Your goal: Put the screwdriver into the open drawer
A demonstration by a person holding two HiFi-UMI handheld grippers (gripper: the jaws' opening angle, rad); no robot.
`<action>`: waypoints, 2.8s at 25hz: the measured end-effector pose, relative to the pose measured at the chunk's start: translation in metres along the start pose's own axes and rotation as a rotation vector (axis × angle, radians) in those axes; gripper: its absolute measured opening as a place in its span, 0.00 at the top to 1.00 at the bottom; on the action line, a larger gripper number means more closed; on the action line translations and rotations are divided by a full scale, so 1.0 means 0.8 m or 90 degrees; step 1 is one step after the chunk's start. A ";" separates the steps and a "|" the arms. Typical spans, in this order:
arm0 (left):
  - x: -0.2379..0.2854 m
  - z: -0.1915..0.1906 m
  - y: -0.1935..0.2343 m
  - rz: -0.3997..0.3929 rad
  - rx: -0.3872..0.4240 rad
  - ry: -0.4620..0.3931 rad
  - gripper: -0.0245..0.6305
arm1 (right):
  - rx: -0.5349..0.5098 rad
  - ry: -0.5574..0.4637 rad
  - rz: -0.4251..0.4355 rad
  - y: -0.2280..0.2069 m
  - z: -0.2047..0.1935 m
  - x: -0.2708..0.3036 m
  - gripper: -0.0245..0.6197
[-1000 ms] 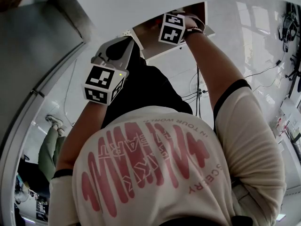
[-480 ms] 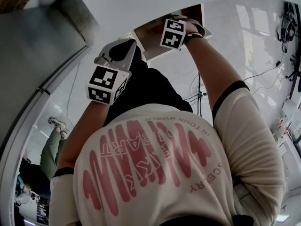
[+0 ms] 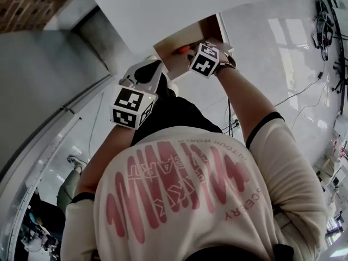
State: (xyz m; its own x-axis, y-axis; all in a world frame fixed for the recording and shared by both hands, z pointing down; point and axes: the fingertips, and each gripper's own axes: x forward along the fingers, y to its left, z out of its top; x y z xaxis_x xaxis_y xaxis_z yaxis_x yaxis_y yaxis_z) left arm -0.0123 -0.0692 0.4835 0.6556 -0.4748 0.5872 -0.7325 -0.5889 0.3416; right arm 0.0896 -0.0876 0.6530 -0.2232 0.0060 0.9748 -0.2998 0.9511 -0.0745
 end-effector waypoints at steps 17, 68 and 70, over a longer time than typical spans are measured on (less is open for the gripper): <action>-0.064 0.186 -0.084 -0.066 0.102 -0.156 0.96 | 0.484 -0.457 -0.209 -0.009 0.051 -0.331 0.95; -0.195 0.389 -0.156 -0.210 0.158 -0.351 0.96 | 0.591 -0.759 -0.457 0.007 0.064 -0.652 0.95; -0.193 0.387 -0.156 -0.210 0.154 -0.349 0.96 | 0.591 -0.756 -0.455 0.006 0.063 -0.650 0.95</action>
State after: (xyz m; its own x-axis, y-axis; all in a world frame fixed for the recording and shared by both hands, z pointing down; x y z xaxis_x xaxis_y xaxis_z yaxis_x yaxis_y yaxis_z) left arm 0.0348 -0.1247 0.1232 0.8825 -0.4704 0.0020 -0.4584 -0.8590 0.2279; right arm 0.1573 -0.1016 0.1351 -0.2098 -0.9558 0.2059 -0.9599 0.1613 -0.2294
